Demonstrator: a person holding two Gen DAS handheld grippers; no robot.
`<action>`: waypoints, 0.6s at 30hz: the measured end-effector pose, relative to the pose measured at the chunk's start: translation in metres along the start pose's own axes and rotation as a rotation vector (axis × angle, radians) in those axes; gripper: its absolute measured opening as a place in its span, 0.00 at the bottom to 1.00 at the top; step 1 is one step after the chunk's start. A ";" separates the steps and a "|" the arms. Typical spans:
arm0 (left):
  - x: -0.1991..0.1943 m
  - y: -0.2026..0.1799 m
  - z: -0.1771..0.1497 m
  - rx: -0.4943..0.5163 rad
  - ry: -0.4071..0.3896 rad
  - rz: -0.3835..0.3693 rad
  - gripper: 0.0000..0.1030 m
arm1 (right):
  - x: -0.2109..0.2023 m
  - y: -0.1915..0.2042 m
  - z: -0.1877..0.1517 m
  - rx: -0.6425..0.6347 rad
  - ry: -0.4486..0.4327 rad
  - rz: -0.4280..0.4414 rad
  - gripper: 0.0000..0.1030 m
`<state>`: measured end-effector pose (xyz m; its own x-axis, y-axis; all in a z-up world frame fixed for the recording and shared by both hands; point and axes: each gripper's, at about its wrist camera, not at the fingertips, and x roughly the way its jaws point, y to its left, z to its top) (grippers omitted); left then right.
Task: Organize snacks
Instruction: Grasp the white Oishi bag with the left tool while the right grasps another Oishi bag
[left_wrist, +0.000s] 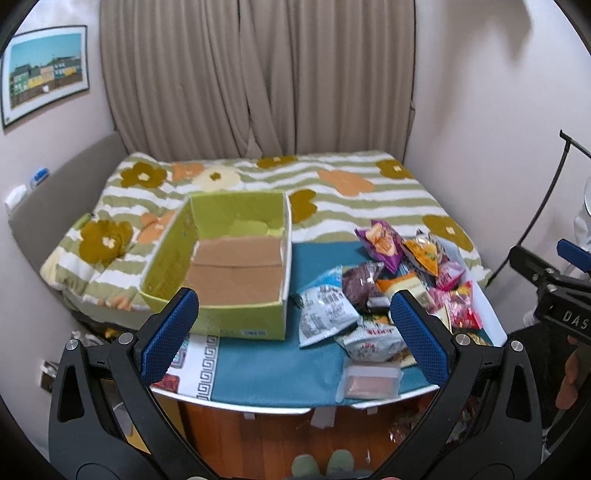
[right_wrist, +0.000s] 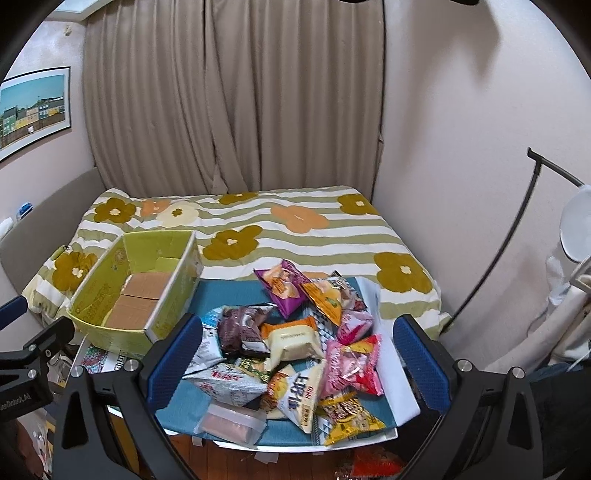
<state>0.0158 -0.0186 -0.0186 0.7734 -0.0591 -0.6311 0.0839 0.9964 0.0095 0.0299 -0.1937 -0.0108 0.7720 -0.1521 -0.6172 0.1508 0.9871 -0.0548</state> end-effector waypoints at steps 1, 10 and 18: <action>0.006 0.000 -0.002 0.002 0.022 -0.016 1.00 | 0.000 -0.003 -0.001 0.005 0.005 -0.006 1.00; 0.068 -0.023 -0.039 0.032 0.194 -0.129 1.00 | 0.027 -0.042 -0.038 0.018 0.107 -0.066 1.00; 0.132 -0.074 -0.076 0.073 0.247 -0.120 1.00 | 0.080 -0.074 -0.072 -0.044 0.215 0.073 1.00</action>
<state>0.0644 -0.0951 -0.1614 0.5793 -0.1509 -0.8010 0.2174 0.9757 -0.0267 0.0364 -0.2751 -0.1126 0.6301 -0.0710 -0.7733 0.0692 0.9970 -0.0352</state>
